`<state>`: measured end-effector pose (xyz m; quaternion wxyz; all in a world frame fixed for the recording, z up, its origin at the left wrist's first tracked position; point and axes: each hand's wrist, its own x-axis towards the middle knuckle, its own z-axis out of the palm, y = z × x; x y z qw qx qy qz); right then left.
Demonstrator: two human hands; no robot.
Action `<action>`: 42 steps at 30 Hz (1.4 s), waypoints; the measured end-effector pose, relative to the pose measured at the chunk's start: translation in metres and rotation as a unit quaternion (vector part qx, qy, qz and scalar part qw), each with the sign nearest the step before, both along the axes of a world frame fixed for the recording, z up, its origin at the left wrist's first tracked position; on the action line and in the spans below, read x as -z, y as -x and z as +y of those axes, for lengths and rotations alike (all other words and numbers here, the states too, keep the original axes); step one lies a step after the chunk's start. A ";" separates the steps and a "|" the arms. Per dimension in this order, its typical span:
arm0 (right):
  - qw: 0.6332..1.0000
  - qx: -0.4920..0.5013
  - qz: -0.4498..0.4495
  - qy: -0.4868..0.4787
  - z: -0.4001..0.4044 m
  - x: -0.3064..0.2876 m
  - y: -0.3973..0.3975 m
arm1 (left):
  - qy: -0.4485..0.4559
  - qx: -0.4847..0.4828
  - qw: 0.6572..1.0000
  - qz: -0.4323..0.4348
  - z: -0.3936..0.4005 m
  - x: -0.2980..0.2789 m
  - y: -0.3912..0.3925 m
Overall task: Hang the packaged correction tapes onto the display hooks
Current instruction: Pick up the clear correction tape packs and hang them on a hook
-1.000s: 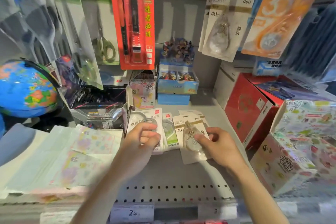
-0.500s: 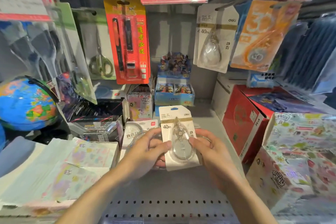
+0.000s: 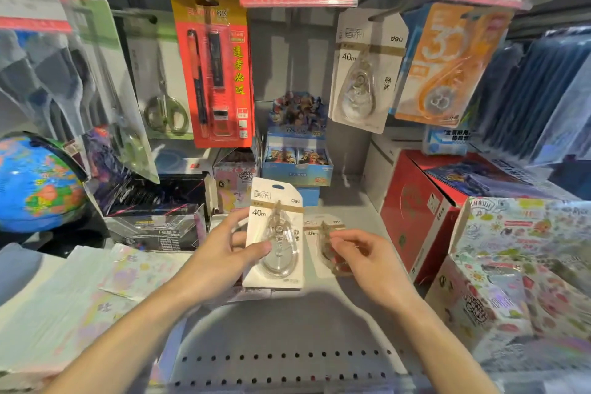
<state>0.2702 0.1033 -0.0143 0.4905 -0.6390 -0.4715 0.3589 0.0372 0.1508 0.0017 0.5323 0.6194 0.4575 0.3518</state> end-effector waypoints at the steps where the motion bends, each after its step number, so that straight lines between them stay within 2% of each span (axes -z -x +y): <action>1: 0.997 0.011 -0.073 0.005 0.004 0.001 -0.005 | 0.001 -0.002 1.000 0.001 0.001 0.000 0.002; 3: 0.981 0.036 -0.191 0.015 0.016 0.009 -0.013 | 0.004 -0.007 1.000 0.004 0.003 0.002 0.005; 6: 0.933 0.051 -0.353 0.050 0.037 0.022 -0.014 | -0.001 -0.013 1.000 0.008 0.003 0.003 0.005; 8: 0.902 0.048 -0.412 0.119 0.045 0.027 -0.009 | -0.011 -0.013 1.000 0.015 0.001 0.002 0.004; 10: 0.888 0.041 -0.431 0.153 0.046 0.028 -0.005 | -0.013 -0.016 1.000 0.017 0.001 0.002 0.005; 16: 0.923 0.030 -0.364 0.122 0.036 0.025 -0.006 | -0.008 -0.022 1.000 0.016 0.002 0.004 0.008; 26: 0.987 0.021 -0.154 0.047 0.019 0.019 -0.017 | -0.011 -0.020 0.999 0.025 0.003 0.008 0.010; 33: 0.998 0.029 -0.054 0.028 0.007 0.001 -0.012 | -0.022 -0.030 0.999 -0.002 -0.003 0.004 0.012; 42: 0.996 -0.004 -0.037 -0.076 -0.032 -0.071 -0.011 | -0.129 0.000 0.990 -0.048 -0.017 -0.038 0.014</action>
